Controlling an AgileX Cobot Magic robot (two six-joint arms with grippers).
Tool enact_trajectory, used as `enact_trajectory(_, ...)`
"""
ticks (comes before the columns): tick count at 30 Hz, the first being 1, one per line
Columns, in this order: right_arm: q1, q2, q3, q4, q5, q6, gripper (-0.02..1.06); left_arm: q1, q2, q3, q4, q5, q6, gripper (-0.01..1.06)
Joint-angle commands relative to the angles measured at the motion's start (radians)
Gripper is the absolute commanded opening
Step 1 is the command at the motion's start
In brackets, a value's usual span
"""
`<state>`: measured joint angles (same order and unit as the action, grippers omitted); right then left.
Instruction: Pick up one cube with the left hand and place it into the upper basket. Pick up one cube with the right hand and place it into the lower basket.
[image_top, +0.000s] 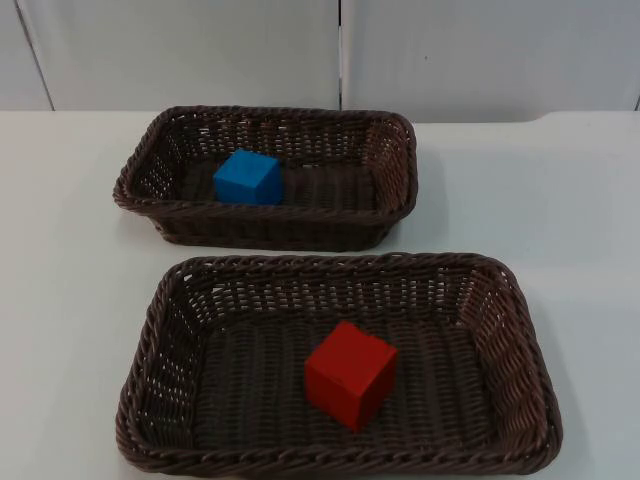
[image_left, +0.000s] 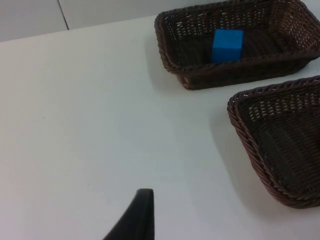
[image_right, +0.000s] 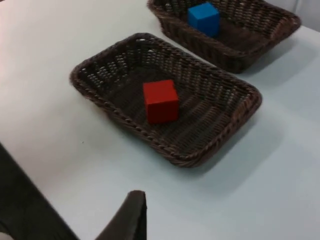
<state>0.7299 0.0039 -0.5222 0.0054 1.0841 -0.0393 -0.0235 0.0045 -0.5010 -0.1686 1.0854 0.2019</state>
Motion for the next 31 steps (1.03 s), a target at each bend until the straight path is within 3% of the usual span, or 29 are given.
enact_trajectory(1, -0.031, -0.004, 0.006, 0.001, -0.007, 0.000, 1.05, 0.002, -0.004, 0.005, -0.009, -0.001, -0.001, 1.05)
enact_trajectory(31, -0.684, -0.004, 0.006, 0.001, -0.007, 0.000, 1.05, 0.002, -0.004, 0.005, -0.009, -0.001, -0.001, 1.05)
